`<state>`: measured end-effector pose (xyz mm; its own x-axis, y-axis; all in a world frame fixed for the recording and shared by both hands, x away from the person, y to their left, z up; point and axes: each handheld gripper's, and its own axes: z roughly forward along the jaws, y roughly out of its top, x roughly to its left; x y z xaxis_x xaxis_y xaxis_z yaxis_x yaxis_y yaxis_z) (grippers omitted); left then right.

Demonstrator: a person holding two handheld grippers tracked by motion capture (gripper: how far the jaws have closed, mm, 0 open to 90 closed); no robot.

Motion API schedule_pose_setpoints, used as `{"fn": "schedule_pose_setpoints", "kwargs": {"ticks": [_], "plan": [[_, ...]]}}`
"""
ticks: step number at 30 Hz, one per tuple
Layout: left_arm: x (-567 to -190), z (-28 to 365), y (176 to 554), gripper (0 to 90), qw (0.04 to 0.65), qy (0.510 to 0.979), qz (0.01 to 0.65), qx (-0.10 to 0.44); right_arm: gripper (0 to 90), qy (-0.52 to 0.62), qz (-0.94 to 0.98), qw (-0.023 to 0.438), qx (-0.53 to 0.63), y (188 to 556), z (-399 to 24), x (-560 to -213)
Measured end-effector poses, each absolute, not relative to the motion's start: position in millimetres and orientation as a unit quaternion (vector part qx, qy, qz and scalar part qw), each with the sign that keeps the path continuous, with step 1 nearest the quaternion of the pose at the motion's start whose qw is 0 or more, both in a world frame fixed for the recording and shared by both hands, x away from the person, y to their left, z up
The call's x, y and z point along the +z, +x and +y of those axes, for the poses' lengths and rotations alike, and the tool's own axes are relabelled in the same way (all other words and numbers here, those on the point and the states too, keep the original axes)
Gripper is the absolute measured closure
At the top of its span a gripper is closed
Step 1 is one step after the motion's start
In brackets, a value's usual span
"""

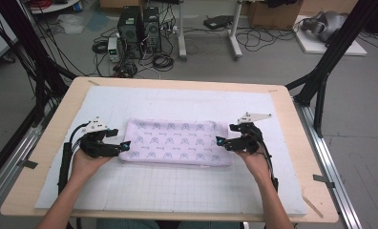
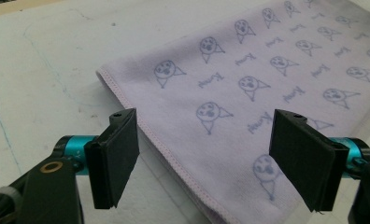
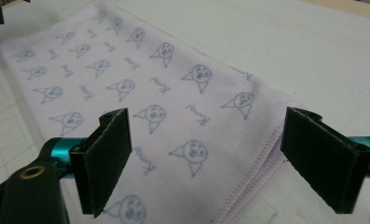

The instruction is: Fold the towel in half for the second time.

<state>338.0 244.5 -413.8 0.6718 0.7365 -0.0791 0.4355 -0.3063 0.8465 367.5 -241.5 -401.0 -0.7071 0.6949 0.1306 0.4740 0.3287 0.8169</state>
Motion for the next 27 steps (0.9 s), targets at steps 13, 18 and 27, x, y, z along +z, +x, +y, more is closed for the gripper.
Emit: {"fn": "schedule_pose_setpoints", "kwargs": {"ticks": [13,18,27], "plan": [[-407.7,249.0,321.4,21.5,0.455,0.794,0.364,0.172,13.0,0.354,0.809,0.14,0.447,343.3,-251.3,-398.6],[-412.9,255.6,313.9,21.2,0.456,0.791,0.368,0.172,13.1,0.354,0.808,0.139,0.449,334.5,-259.4,-400.7],[-412.2,256.4,304.9,20.6,0.455,0.795,0.36,0.178,12.5,0.348,0.807,0.137,0.457,319.5,-265.2,-402.0]]}}
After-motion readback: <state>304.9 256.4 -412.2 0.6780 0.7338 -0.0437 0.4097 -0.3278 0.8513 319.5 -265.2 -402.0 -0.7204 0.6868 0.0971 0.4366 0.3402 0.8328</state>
